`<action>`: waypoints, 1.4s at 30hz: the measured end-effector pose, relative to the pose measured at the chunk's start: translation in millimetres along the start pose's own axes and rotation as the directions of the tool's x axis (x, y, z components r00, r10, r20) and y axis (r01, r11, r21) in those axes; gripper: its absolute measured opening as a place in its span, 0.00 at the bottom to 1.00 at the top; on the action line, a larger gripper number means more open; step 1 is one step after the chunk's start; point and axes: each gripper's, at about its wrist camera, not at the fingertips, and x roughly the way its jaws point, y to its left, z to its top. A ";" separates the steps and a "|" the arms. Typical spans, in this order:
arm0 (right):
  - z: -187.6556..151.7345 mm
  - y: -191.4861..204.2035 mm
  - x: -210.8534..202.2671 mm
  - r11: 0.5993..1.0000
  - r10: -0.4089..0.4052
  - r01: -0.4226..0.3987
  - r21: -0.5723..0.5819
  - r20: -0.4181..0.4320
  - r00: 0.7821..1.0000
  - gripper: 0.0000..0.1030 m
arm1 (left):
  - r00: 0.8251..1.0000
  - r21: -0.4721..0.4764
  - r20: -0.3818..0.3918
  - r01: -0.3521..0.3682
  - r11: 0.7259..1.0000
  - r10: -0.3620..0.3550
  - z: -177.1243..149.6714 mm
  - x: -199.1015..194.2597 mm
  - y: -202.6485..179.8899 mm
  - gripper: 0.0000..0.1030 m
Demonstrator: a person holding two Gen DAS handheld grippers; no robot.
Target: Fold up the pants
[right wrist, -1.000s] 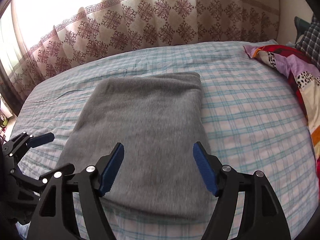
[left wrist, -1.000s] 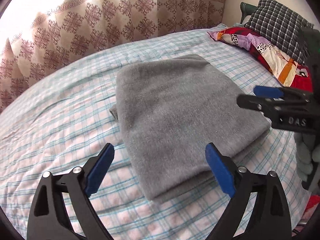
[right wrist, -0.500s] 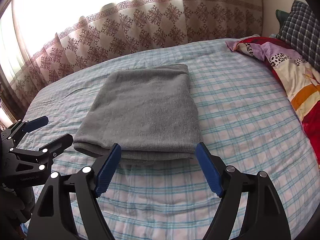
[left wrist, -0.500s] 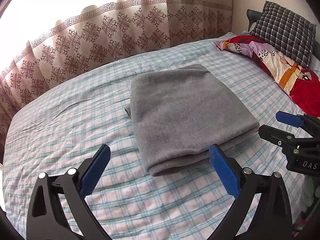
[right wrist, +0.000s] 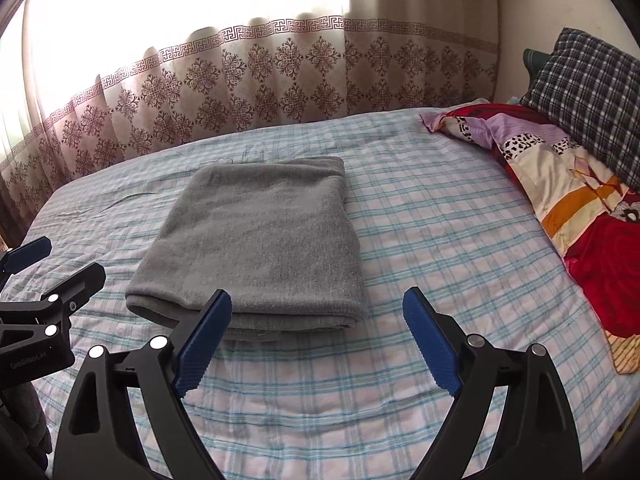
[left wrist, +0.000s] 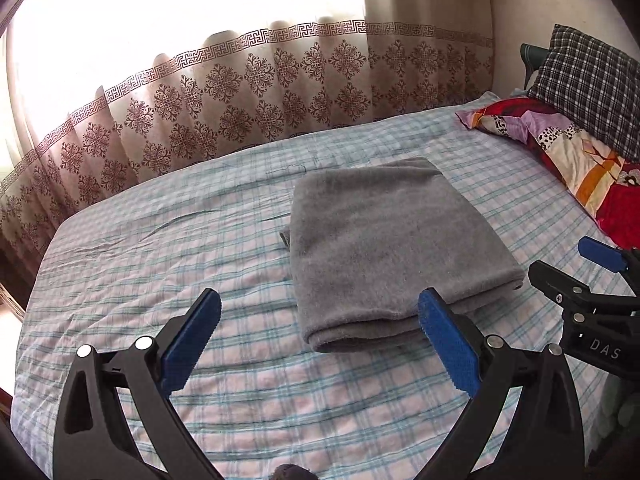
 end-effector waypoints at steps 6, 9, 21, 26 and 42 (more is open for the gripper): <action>2.7 -1.0 -3.9 1.000 -0.007 0.007 0.004 0.023 1.000 0.88 | 1.000 0.003 0.000 -0.009 1.000 0.009 1.2 -1.5 -1.9 0.97; 2.3 2.8 -3.3 1.000 -0.013 0.013 -0.014 0.025 1.000 0.88 | 1.000 0.001 -0.026 -0.017 1.000 0.017 2.1 1.2 -3.2 0.97; -0.4 2.7 1.4 1.000 -0.017 0.018 -0.022 0.016 1.000 0.88 | 0.998 0.004 -0.054 0.044 0.999 -0.044 5.8 10.5 -8.0 0.97; -1.9 4.8 1.7 0.999 -0.016 0.017 -0.029 0.013 1.000 0.88 | 0.998 0.022 -0.055 0.029 0.999 -0.028 6.8 15.4 -10.2 0.97; -4.6 5.6 5.4 0.999 -0.017 0.017 -0.032 0.000 1.000 0.88 | 0.998 0.053 -0.053 0.033 0.998 -0.030 5.6 18.5 -14.5 0.97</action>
